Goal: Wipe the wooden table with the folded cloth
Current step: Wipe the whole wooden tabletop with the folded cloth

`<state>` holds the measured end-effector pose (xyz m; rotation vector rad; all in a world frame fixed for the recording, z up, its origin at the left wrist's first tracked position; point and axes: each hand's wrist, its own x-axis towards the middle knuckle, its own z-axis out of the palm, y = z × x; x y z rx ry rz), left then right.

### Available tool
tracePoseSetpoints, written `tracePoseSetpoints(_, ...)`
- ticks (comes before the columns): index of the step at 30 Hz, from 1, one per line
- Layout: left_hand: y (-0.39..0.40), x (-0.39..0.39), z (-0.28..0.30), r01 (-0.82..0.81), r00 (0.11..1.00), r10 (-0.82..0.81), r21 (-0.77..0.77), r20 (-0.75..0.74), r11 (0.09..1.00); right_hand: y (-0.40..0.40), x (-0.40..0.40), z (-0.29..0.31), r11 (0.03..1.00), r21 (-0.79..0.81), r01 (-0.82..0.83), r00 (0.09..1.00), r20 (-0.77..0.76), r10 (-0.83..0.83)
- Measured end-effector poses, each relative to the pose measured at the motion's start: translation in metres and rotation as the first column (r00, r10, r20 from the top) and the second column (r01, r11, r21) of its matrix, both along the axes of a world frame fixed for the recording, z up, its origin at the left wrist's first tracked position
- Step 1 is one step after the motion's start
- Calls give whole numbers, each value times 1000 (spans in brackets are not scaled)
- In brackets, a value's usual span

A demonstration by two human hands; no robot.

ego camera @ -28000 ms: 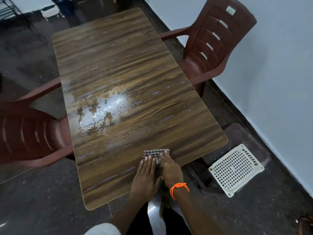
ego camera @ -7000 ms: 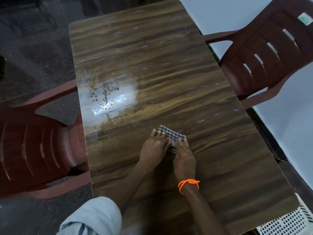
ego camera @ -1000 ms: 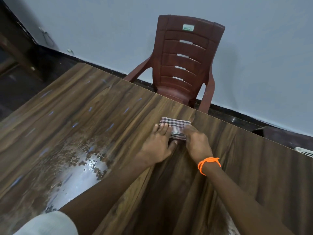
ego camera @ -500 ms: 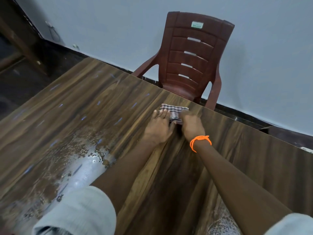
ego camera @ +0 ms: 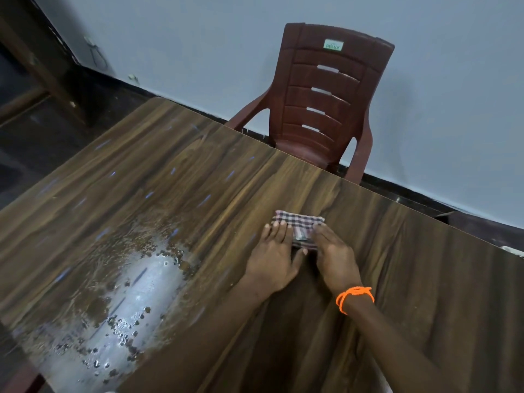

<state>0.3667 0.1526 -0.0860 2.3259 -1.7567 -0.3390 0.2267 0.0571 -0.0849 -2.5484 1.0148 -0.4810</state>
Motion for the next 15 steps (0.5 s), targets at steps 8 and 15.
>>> tracePoseSetpoints(8,-31,39,1,9,993,-10,7,115,1000,-20,51,15,996,65,53,998,14,-54)
tracePoseSetpoints(15,43,37,2,-138,990,138,-18,2,990,33,60,-1,996,52,-68,997,52,65)
